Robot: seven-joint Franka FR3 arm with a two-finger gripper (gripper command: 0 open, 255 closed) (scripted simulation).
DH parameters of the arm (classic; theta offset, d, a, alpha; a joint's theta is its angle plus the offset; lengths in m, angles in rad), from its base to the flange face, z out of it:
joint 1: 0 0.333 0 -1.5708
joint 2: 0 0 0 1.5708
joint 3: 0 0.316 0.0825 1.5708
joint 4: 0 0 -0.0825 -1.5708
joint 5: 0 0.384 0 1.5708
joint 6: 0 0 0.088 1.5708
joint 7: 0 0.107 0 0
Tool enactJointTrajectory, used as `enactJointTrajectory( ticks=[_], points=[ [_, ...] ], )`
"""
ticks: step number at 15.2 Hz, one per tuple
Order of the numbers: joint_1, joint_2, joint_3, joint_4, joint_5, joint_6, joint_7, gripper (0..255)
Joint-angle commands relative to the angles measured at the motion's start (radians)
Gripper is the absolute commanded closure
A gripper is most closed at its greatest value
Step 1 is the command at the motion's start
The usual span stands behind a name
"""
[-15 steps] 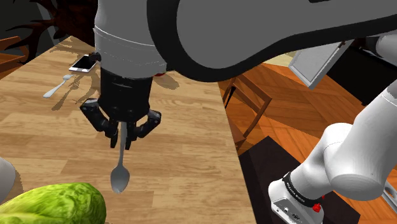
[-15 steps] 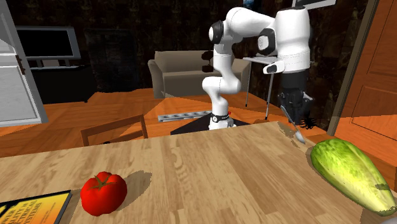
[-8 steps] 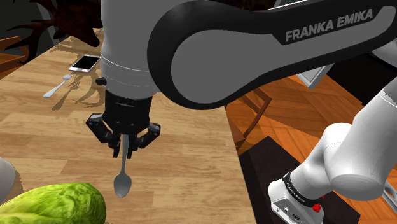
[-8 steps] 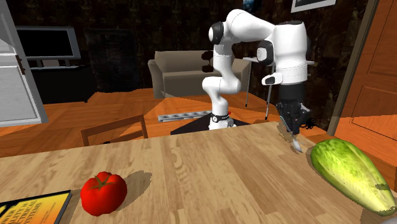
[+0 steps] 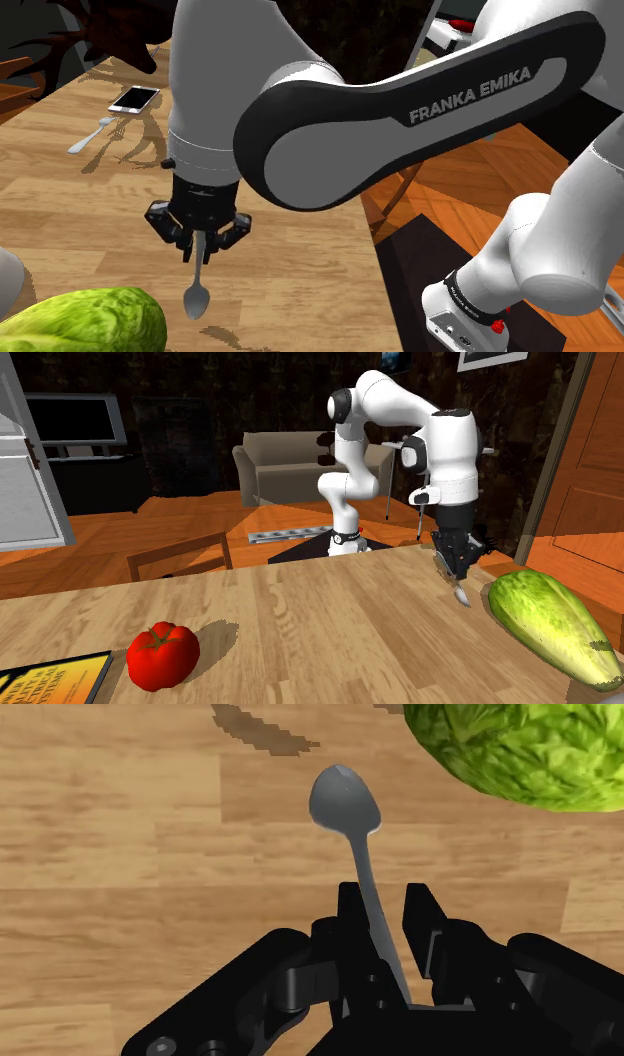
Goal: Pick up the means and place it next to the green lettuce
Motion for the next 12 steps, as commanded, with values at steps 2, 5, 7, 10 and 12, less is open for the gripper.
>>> enactJointTrajectory(
  ticks=[2,5,7,10,12],
  points=[
    [0.002,0.017,-0.001,-0.022,-0.008,0.038,0.001,255],
    [0.006,0.036,-0.003,-0.044,-0.018,0.075,0.003,255],
    [0.007,0.038,-0.003,-0.04,-0.02,0.075,0.006,255],
    [0.024,0.026,-0.032,-0.069,-0.149,0.099,0.085,0],
    [0.041,0.014,-0.063,-0.095,-0.282,0.114,0.168,0]
  ],
)
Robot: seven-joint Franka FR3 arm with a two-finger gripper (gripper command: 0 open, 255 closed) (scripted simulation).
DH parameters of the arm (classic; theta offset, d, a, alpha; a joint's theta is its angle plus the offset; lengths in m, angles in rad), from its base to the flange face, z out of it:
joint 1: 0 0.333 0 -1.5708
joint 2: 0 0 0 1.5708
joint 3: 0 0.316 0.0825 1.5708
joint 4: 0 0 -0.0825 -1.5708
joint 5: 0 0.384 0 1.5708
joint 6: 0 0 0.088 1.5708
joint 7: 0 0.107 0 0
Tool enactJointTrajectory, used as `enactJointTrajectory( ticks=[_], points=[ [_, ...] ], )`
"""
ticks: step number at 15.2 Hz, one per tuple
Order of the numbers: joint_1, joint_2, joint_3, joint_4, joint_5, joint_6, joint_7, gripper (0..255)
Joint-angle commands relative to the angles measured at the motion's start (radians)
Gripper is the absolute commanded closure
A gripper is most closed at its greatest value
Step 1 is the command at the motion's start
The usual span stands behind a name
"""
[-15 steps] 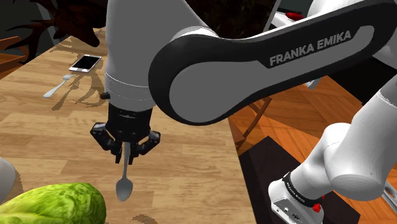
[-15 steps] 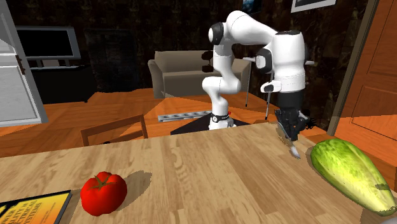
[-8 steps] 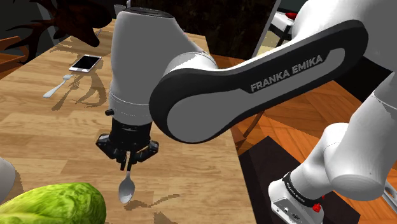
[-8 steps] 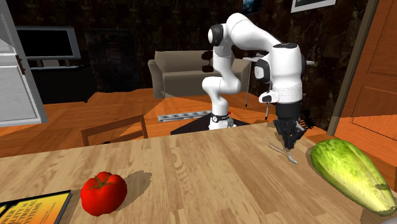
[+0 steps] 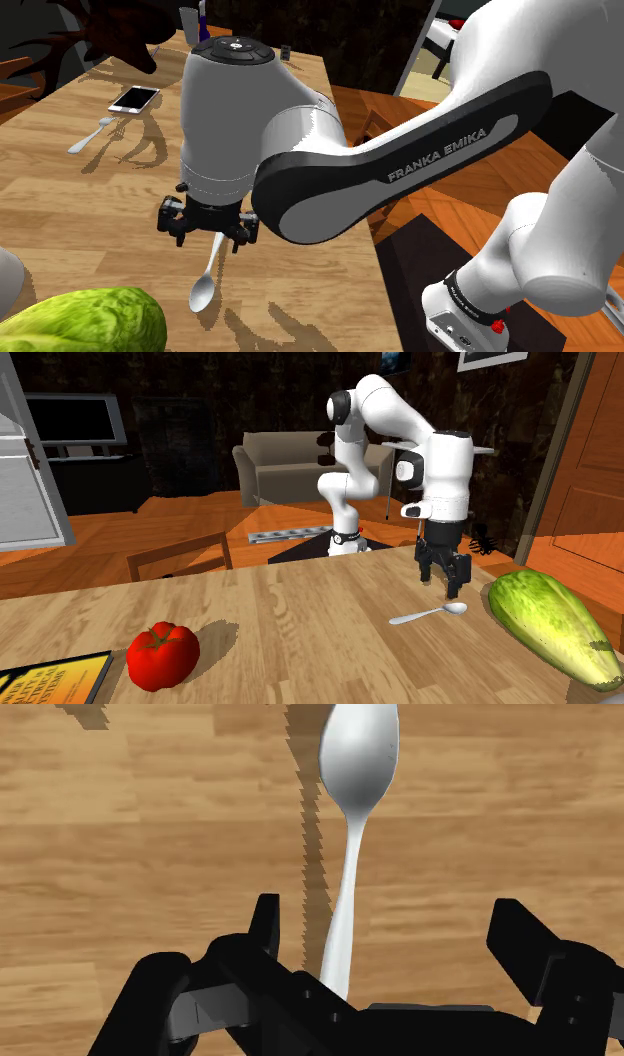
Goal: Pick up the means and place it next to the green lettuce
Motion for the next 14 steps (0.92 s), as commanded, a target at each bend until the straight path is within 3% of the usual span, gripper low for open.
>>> enactJointTrajectory(
  ticks=[1,8,14],
  points=[
    [0.009,-0.016,-0.015,-0.026,-0.078,0.012,0.05,0],
    [0.021,0.061,-0.032,-0.04,-0.14,0.091,0.091,0],
    [0.021,0.061,-0.033,-0.04,-0.14,0.091,0.091,0]
  ],
)
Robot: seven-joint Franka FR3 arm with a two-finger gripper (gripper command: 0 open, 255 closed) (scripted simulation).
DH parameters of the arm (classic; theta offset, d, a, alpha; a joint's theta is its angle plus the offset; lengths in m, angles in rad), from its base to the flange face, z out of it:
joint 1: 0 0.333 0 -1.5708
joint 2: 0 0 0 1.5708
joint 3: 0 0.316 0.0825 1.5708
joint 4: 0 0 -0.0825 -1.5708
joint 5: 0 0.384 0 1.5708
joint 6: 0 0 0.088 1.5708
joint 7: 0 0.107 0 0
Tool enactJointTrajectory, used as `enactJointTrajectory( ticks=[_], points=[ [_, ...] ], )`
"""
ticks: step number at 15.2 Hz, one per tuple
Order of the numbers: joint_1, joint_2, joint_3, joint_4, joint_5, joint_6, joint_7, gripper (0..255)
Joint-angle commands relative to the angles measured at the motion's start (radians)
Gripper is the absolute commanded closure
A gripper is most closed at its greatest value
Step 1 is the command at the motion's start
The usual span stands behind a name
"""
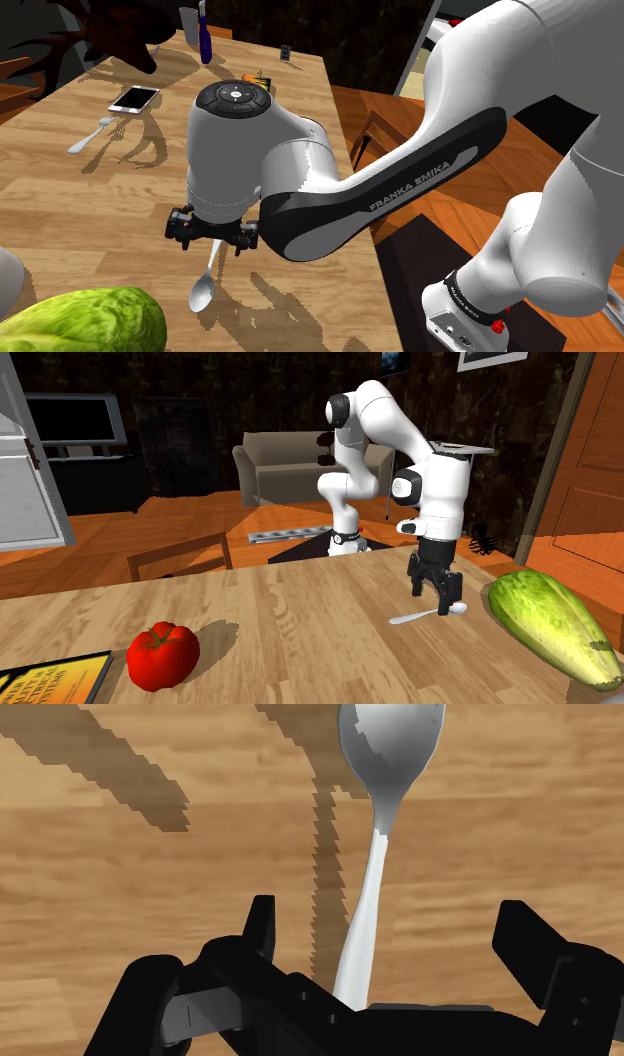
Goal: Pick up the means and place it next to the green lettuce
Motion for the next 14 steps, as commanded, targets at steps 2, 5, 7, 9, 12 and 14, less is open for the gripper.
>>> enactJointTrajectory(
  ticks=[2,5,7,9,12,14],
  points=[
    [0.0,0.0,0.0,0.0,0.0,0.0,0.0,0],
    [0.0,0.0,0.0,0.0,0.0,0.0,0.0,255],
    [0.0,0.0,0.0,0.0,0.0,0.0,0.0,255],
    [0.0,0.0,0.0,0.0,0.0,0.0,0.0,255],
    [0.0,0.0,0.0,0.0,0.0,0.0,0.0,255],
    [-0.062,-0.038,0.021,-0.04,0.136,0.045,-0.116,0]
  ],
)
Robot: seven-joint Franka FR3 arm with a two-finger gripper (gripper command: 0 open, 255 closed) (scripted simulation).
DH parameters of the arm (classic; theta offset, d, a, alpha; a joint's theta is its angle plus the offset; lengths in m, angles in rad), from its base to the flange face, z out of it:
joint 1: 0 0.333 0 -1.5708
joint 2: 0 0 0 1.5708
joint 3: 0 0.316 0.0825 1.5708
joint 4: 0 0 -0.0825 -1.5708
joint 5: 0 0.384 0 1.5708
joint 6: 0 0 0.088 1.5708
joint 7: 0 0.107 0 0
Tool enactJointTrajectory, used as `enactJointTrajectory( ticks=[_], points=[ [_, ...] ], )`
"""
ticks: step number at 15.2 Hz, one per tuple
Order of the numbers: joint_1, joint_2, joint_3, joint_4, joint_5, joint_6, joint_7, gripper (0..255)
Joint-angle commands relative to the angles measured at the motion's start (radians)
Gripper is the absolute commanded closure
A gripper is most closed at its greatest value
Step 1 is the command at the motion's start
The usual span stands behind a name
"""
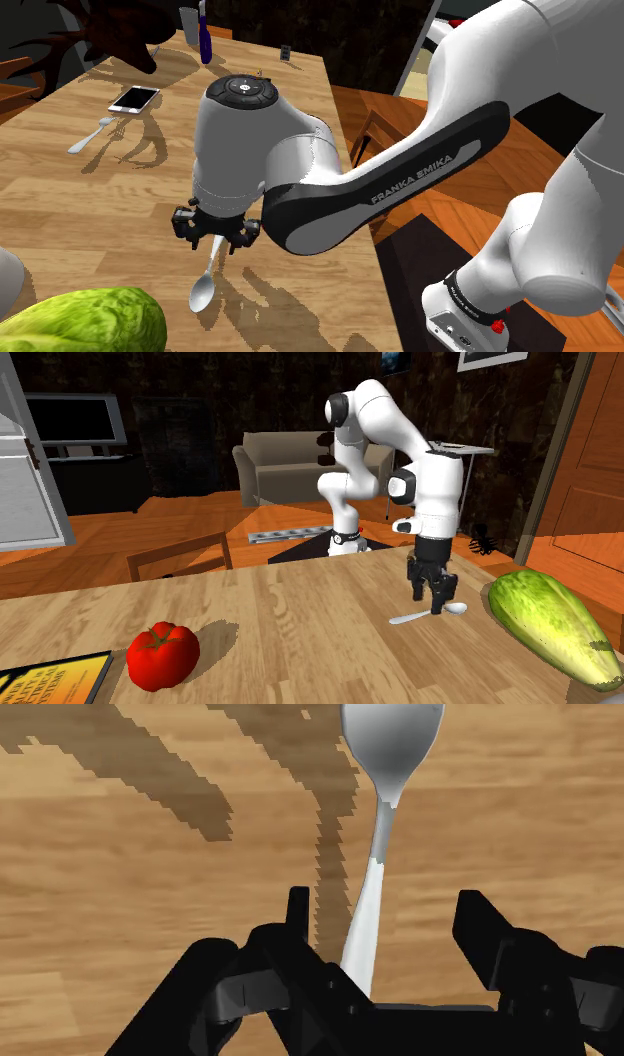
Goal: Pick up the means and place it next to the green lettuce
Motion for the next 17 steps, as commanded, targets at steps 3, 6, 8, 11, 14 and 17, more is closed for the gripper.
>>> enactJointTrajectory(
  ticks=[3,6,8,11,14,17],
  points=[
    [-0.132,-0.059,0.046,-0.07,0.333,0.077,-0.285,0],
    [-0.121,-0.022,0.041,-0.071,0.307,0.112,-0.267,0],
    [-0.114,0.003,0.036,-0.07,0.288,0.134,-0.254,0],
    [-0.107,0.023,0.032,-0.069,0.274,0.152,-0.244,0],
    [-0.107,0.023,0.032,-0.069,0.274,0.152,-0.244,0],
    [-0.107,0.023,0.032,-0.069,0.274,0.152,-0.244,0]
  ],
)
